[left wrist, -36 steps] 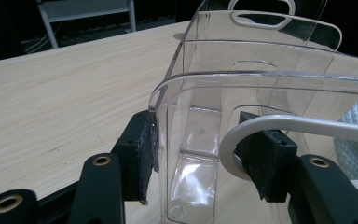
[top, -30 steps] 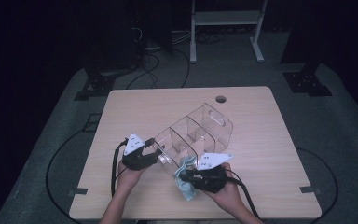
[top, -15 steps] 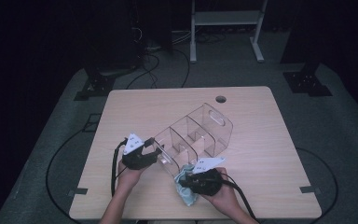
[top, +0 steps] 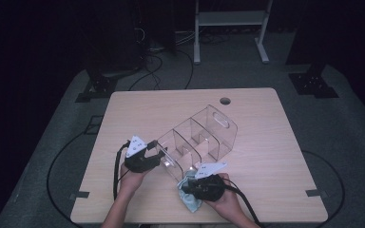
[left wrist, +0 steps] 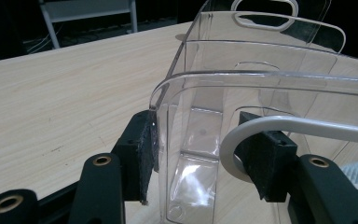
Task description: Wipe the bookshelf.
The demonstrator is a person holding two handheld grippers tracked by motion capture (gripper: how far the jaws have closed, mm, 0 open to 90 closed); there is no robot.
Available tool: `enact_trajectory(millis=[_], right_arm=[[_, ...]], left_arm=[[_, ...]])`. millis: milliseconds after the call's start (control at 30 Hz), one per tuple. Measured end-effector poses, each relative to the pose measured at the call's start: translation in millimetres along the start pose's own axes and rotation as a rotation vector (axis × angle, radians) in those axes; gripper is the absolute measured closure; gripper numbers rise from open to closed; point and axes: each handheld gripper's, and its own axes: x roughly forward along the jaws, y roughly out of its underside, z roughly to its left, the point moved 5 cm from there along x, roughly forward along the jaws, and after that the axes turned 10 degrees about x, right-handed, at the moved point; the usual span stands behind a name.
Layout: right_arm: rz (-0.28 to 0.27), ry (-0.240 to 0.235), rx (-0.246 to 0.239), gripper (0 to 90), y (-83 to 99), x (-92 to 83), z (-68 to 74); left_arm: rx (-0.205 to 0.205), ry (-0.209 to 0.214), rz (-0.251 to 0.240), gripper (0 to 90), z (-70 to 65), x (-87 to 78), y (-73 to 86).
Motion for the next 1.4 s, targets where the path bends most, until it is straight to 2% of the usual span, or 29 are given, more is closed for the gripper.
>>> enact_trajectory(millis=[167,267,433,500,700,800,900,967,1167,1267,1400], right_arm=[[-0.057,-0.009,-0.009,81.5,-13.7,-14.9,5.6],[-0.042,-0.005,-0.010,81.5,-8.5,-9.2,2.9],[0.026,0.000,0.015,81.4,8.6,8.8,-4.5],[0.024,-0.002,0.017,81.4,6.9,7.8,-3.6],[-0.054,-0.020,-0.004,81.5,-13.3,-12.7,4.7],[-0.049,-0.021,0.002,81.5,-9.5,-8.7,3.4],[-0.002,-0.010,0.012,81.4,1.5,2.7,-1.1],[0.007,-0.013,0.016,81.5,2.4,4.0,-2.5],[-0.074,-0.029,0.001,81.5,-19.3,-17.0,6.5],[-0.080,-0.031,-0.001,81.5,-17.8,-15.9,6.5],[-0.038,-0.022,0.011,81.5,-5.7,-3.5,1.7]], left_arm=[[-0.005,-0.003,0.000,46.7,-0.4,-0.1,0.3],[-0.001,-0.004,0.001,46.7,-0.8,0.0,0.1],[0.000,-0.006,0.003,46.6,-1.2,0.0,0.3],[-0.004,-0.003,0.000,46.7,-0.2,0.1,0.4],[-0.005,-0.002,0.003,46.8,0.2,0.2,0.1],[0.004,-0.006,0.004,46.6,-0.4,0.5,0.2],[0.005,-0.009,0.005,46.6,-0.4,0.5,0.2],[0.003,-0.005,0.003,46.7,0.1,0.7,0.0],[-0.013,-0.004,-0.003,46.8,0.8,1.1,0.1],[0.004,-0.008,0.003,46.7,0.2,1.0,0.2],[-0.002,-0.008,-0.002,46.7,0.1,1.3,0.4]])
